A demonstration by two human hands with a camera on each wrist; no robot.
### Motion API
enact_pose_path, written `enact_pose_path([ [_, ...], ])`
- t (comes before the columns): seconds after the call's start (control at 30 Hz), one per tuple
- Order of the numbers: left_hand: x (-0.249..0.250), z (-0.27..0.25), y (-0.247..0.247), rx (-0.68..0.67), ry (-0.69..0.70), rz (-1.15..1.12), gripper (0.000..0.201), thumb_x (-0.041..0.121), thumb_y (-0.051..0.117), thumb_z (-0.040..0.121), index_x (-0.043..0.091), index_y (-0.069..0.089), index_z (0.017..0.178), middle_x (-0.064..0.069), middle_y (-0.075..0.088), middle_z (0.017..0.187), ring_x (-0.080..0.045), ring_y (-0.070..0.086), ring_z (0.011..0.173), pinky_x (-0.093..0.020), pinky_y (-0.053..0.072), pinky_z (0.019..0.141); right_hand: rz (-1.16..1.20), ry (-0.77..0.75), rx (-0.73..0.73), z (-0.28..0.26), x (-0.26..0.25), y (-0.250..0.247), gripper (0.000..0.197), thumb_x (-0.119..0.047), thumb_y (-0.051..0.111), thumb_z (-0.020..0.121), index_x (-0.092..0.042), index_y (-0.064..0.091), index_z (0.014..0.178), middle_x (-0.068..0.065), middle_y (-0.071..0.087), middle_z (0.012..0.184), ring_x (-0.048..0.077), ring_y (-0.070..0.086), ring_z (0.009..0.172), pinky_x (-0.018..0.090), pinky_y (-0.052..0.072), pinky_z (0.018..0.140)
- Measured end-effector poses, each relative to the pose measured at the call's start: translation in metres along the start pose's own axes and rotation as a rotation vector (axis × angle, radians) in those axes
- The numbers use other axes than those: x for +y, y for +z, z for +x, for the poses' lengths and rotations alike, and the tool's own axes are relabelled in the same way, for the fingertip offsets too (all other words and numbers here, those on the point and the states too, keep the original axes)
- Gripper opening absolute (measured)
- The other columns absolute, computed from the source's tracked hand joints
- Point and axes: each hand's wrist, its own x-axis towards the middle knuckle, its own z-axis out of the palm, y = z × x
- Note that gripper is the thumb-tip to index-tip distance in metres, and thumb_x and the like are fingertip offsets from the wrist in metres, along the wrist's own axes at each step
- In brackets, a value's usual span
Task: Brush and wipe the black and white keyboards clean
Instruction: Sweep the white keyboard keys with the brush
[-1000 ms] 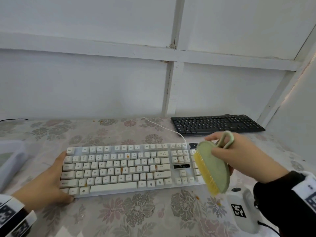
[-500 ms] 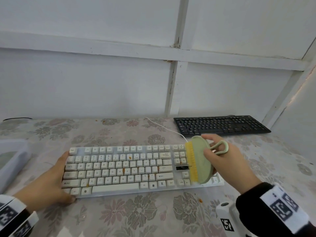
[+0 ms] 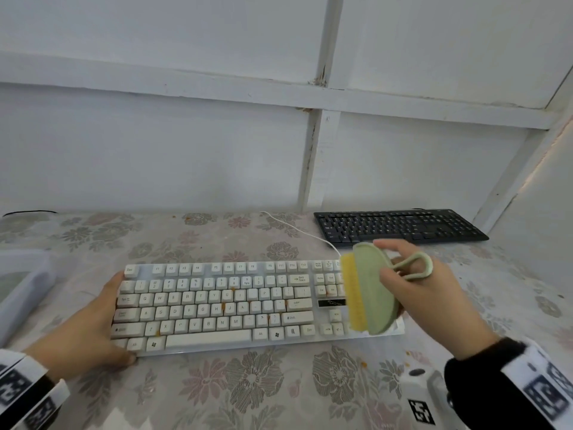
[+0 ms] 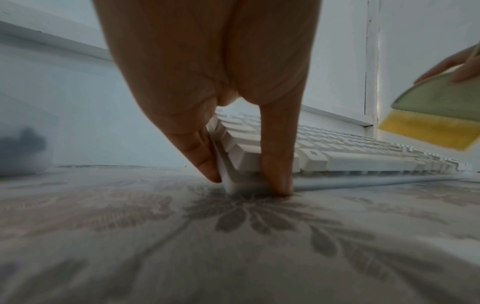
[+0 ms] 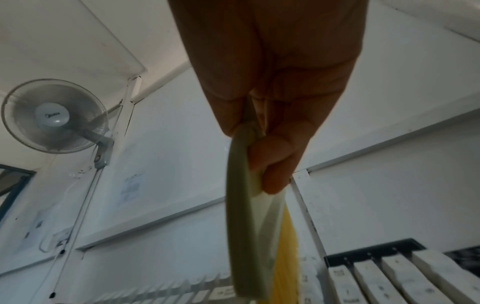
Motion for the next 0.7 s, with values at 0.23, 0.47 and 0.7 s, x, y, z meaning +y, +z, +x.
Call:
enact_pose_path([
  [0.23, 0.021, -0.01, -0.002, -0.03, -0.044, 0.015, 0.137, 0.009, 0.085, 0.041, 0.042, 0.001, 0.143, 0.01, 0.058, 0.109, -0.009, 0.063, 0.088, -0.026, 0.051, 0.071, -0.102, 0.015, -0.072, 0.001, 0.007, 0.023, 0.032, -0.01, 0.052, 0.087, -0.036, 0.058, 0.104, 0.007, 0.064, 0.075, 0.022, 0.054, 0.058, 0.048, 0.053, 0.056],
  [0.47, 0.031, -0.015, -0.002, -0.031, -0.048, 0.03, 0.132, 0.004, 0.086, 0.047, 0.048, 0.0, 0.138, 0.01, 0.056, 0.109, -0.008, 0.061, 0.088, -0.018, 0.047, 0.067, -0.08, 0.079, -0.183, -0.026, 0.012, 0.018, 0.038, -0.008, 0.053, 0.088, -0.044, 0.058, 0.099, 0.016, 0.063, 0.077, 0.021, 0.051, 0.055, 0.037, 0.052, 0.046],
  [0.7, 0.031, -0.016, -0.004, -0.057, -0.08, 0.016, 0.135, 0.007, 0.086, 0.045, 0.035, 0.0, 0.145, 0.009, 0.057, 0.11, -0.009, 0.063, 0.089, -0.021, 0.049, 0.069, 0.054, -0.012, 0.025, -0.001, -0.016, 0.011, 0.035, -0.006, 0.052, 0.087, -0.036, 0.061, 0.104, -0.001, 0.066, 0.078, 0.016, 0.059, 0.057, 0.027, 0.053, 0.043],
])
